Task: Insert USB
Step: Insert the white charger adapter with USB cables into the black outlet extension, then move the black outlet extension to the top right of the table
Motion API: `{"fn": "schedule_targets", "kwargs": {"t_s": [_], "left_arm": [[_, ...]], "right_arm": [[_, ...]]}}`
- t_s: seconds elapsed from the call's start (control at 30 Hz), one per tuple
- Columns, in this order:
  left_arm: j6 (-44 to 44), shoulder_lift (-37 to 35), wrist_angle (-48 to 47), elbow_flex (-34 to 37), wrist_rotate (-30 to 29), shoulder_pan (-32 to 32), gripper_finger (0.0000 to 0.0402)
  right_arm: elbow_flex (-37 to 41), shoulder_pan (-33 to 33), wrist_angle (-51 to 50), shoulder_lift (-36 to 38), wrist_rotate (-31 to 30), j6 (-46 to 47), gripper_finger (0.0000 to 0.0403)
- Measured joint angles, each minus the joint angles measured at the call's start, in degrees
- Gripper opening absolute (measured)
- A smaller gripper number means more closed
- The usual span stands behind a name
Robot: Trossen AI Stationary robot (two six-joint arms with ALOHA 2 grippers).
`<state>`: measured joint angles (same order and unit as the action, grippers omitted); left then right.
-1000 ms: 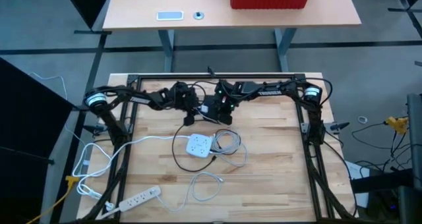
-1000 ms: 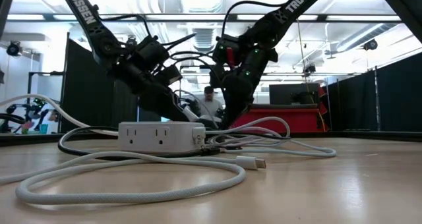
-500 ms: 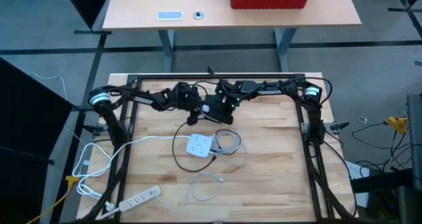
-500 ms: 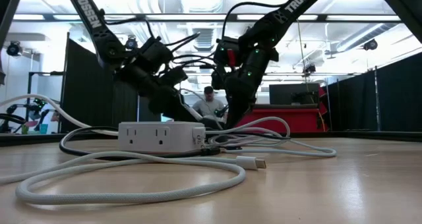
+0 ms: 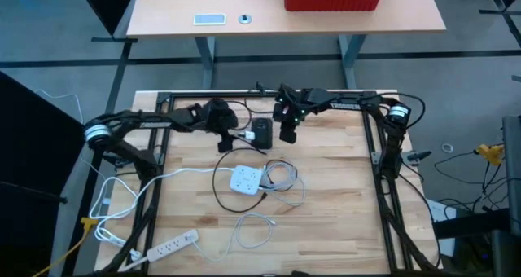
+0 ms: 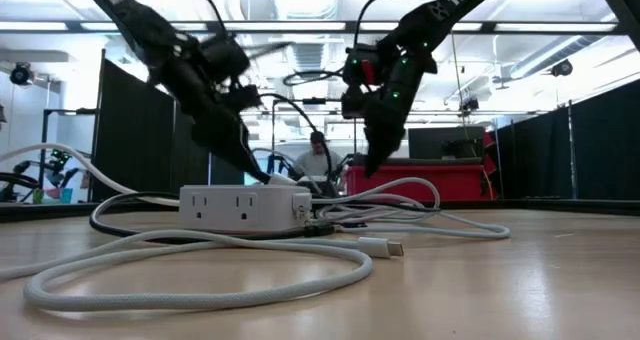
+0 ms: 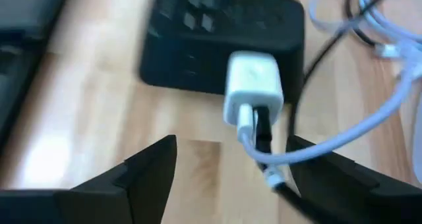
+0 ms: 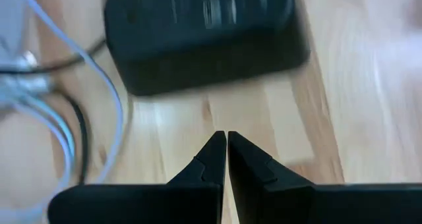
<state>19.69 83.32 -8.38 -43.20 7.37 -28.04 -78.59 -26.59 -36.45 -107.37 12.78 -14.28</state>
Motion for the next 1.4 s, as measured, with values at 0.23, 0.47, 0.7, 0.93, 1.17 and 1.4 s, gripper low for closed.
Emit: {"fn": "schedule_targets", "kwargs": {"t_s": [0.23,0.47,0.7,0.93,1.17,1.4], "left_arm": [[-4.31,-12.20,-6.38,0.00,-10.94,-0.01,0.0272],[-9.68,-21.65,-11.22,0.00,-20.18,-0.04,0.0272],[-11.66,-25.10,-10.96,0.00,-26.31,-0.10,0.0272],[-11.63,-22.69,-9.92,0.10,-16.34,-0.17,0.0272],[-10.36,-14.90,-14.87,0.05,5.82,-0.12,0.0273],[-6.75,-12.53,-33.45,-2.58,2.19,-0.19,0.0273]], "right_arm": [[0.04,0.94,14.91,-0.39,2.63,7.54,0.0000],[-0.02,1.24,30.12,-2.14,3.13,14.76,0.0000],[0.05,3.84,36.89,-8.09,5.43,18.34,0.0000],[-0.52,5.64,34.15,-10.44,3.08,19.96,0.0000],[-1.02,3.48,14.53,-7.90,-10.67,12.96,0.0000],[-0.14,-1.15,-2.77,-0.71,-20.43,11.60,0.0000]]}}
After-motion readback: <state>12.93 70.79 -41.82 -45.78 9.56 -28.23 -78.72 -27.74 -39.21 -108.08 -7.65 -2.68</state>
